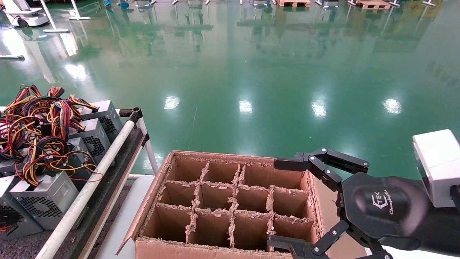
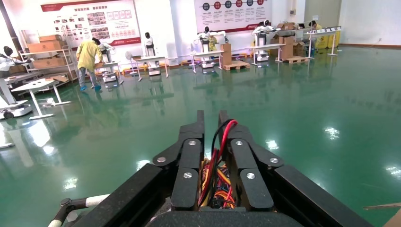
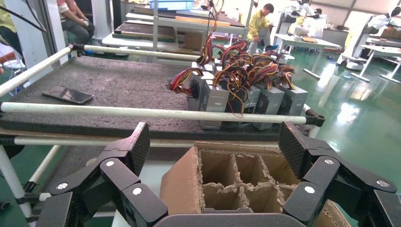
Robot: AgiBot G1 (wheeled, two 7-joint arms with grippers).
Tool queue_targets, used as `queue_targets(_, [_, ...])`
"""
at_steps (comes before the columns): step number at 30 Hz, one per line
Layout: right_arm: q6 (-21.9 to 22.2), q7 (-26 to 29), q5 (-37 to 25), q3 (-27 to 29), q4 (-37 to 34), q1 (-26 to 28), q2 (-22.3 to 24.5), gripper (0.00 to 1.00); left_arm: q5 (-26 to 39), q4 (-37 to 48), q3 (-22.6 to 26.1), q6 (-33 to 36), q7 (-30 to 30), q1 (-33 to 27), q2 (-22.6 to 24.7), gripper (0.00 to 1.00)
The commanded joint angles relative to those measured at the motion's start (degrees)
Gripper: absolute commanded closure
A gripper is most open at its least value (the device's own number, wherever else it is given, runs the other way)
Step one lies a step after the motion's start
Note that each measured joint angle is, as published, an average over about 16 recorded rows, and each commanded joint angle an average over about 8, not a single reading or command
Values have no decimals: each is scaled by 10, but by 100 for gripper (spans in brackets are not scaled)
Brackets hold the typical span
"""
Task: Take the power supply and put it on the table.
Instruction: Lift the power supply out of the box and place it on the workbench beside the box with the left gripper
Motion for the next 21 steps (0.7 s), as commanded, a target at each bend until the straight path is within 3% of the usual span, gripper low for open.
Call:
queue_targets(1, [0,0,0,0,0,0,0,0,0,1,1,0,0,-1,0,0])
queue_targets(21, [0,0,0,0,0,0,0,0,1,3,3,-1,2,-5,1,0])
